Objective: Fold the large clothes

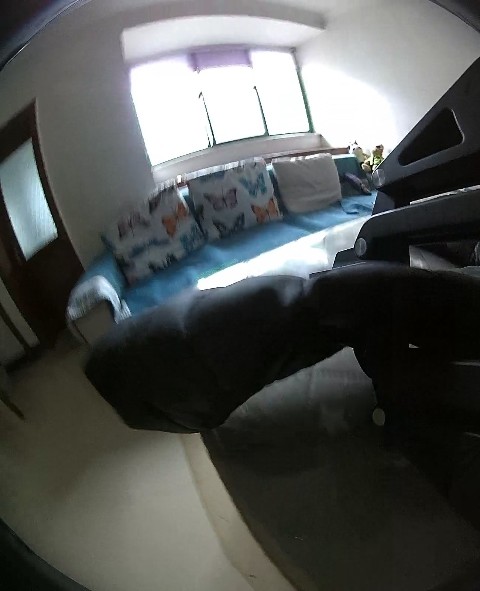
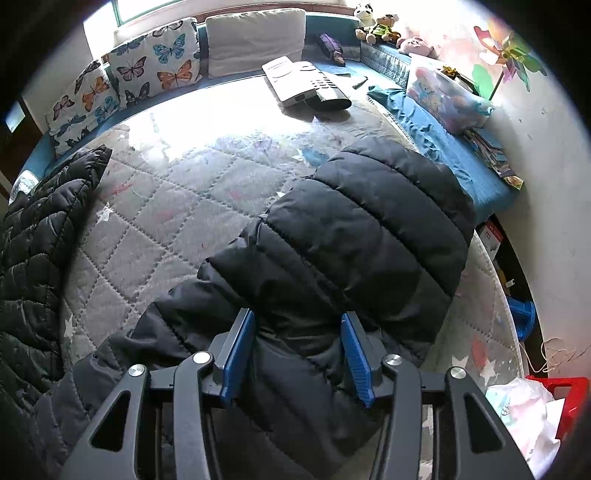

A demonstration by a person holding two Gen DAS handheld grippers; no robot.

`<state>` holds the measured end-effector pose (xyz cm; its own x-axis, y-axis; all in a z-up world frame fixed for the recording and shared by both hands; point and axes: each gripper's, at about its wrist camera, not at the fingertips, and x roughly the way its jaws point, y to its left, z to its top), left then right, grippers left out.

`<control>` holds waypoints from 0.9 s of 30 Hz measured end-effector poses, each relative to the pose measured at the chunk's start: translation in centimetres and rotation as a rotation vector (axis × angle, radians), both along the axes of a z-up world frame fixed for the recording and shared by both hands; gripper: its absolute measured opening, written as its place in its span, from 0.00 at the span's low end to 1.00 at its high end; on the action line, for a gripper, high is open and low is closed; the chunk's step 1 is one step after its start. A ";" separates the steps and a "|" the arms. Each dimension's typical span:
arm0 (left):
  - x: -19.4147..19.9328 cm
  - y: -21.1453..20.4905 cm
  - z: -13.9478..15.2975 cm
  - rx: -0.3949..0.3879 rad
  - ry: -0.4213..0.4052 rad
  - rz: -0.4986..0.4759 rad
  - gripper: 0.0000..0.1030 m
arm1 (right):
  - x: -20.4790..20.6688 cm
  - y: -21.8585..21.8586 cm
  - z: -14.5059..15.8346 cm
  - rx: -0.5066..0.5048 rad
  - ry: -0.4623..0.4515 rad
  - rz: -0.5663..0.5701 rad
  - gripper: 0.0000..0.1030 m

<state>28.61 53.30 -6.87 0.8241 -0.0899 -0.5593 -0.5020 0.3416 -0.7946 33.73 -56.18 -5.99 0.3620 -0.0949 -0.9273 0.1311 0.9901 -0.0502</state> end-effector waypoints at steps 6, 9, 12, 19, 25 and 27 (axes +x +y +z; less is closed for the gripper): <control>1.5 -4.2 7.1 0.186 -0.105 -0.113 0.12 | -0.6 1.1 1.7 -0.047 -0.036 0.028 0.52; 1.5 -7.6 11.1 0.268 -0.151 -0.183 0.12 | -1.6 2.7 3.7 -0.059 -0.084 0.075 0.52; 1.6 -11.1 14.1 0.337 -0.178 -0.245 0.12 | -3.0 5.0 5.9 -0.039 -0.128 0.145 0.52; 0.0 -23.6 19.4 0.470 -0.214 -0.439 0.12 | -7.5 11.5 10.1 0.034 -0.221 0.343 0.52; -3.4 -36.9 18.6 0.518 -0.226 -0.642 0.12 | -11.4 15.4 11.7 0.083 -0.245 0.472 0.52; -4.1 -41.2 17.2 0.544 -0.214 -0.716 0.12 | -12.6 16.2 11.9 0.106 -0.250 0.504 0.52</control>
<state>24.47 12.11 10.32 0.7640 -0.3874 -0.5159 0.1122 0.8673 -0.4850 21.09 -40.03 5.94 0.5480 0.2354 -0.8027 -0.3633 0.9313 0.0252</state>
